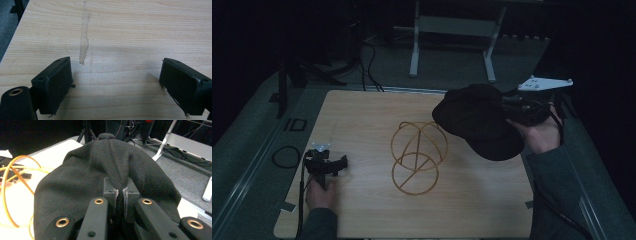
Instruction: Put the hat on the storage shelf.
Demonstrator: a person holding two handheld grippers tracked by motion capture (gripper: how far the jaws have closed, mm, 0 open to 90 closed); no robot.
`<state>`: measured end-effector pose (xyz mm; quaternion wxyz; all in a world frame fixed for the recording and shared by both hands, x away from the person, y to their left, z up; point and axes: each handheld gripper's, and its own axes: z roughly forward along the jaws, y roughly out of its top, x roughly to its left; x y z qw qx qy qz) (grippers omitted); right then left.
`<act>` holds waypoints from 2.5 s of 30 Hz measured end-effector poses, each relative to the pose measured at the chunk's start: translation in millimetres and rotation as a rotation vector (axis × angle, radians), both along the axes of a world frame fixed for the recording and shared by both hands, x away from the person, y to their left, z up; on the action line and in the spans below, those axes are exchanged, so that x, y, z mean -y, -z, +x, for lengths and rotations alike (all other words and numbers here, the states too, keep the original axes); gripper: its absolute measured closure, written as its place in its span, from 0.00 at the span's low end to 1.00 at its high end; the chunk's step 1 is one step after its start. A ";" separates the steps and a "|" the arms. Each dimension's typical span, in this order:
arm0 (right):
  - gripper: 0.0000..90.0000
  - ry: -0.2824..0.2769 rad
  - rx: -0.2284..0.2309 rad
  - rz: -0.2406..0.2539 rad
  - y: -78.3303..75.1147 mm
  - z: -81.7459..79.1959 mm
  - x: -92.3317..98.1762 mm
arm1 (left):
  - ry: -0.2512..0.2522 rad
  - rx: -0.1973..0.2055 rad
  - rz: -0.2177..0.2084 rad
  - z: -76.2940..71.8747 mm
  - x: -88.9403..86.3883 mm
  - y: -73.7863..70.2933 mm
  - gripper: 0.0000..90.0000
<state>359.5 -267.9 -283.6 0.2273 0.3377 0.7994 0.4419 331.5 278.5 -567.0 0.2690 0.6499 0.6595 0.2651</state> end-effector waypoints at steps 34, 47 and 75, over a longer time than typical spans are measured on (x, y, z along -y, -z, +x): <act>0.93 -0.076 0.028 0.053 -11.6 -8.3 -22.4 | 0.000 0.000 0.000 0.0 0.0 0.0 0.12; 0.93 -0.112 0.031 0.056 -13.0 -10.4 -31.4 | 0.000 0.000 0.000 0.0 0.0 0.0 0.12; 0.93 -0.171 0.061 0.064 -21.9 -22.9 -46.8 | 0.000 0.000 0.001 0.0 -0.1 0.0 0.12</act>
